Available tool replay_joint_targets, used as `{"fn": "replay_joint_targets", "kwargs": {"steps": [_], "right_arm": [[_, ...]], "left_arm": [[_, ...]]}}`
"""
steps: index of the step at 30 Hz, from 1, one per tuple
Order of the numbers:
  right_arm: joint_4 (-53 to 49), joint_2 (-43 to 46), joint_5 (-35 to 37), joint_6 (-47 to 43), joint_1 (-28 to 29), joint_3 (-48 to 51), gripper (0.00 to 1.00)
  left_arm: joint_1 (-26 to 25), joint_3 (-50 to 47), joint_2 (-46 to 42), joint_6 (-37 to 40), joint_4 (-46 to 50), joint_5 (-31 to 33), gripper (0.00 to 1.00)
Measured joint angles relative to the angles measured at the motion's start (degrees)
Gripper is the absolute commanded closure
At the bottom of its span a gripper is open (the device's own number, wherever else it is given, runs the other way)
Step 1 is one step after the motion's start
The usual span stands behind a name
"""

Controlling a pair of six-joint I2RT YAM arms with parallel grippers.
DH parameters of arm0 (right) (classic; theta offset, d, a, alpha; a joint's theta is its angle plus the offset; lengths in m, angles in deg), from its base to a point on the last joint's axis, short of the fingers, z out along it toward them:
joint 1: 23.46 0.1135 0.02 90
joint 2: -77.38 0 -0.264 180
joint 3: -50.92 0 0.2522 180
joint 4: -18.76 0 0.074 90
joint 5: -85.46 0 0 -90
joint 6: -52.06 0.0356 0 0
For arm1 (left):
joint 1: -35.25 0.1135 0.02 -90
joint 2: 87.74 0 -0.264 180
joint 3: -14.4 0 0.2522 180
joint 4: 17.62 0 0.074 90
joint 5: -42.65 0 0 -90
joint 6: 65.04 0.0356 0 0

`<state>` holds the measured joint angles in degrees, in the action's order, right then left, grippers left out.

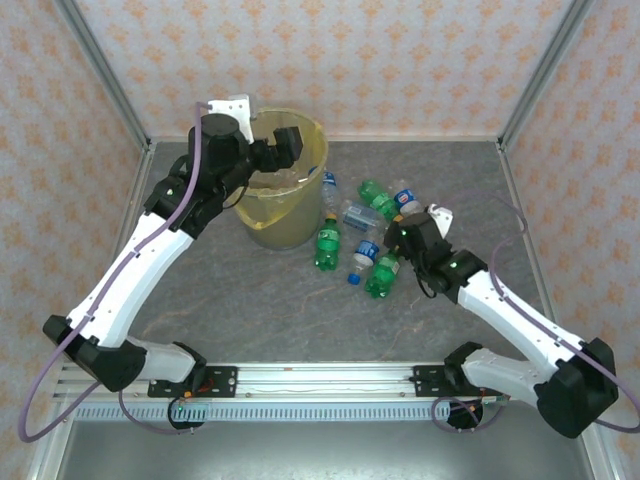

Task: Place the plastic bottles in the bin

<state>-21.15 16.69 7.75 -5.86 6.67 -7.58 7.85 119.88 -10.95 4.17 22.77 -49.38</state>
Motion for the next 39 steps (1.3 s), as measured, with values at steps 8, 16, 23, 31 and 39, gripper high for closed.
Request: {"fn": "replay_joint_targets", "kwargs": {"steps": [8,16,23,31,39], "right_arm": [[3.7,-5.2,-11.5,-4.2,-13.2,1.4,0.05],[9.7,-16.0,-22.8,-6.9,-21.1,1.3,0.07],[12.1,-21.2,-28.9,-8.2,-21.3,0.8,0.12],[13.1,-20.8,-33.6,-9.0,-21.3,1.4,0.15],[13.8,-18.6,-32.9,-9.9,-21.3,5.8,0.27]], "left_arm": [[-0.3,-4.4,-3.9,-0.7,0.3,-0.2,0.01],[-0.3,-4.9,-4.8,-1.7,0.4,-0.3,0.01],[-0.3,-4.9,-4.9,-1.8,0.4,-0.3,0.01],[-0.3,-4.9,-4.8,-1.9,0.4,-0.3,0.01],[-0.3,-4.9,-3.9,-1.9,0.2,-0.6,0.01]]}}
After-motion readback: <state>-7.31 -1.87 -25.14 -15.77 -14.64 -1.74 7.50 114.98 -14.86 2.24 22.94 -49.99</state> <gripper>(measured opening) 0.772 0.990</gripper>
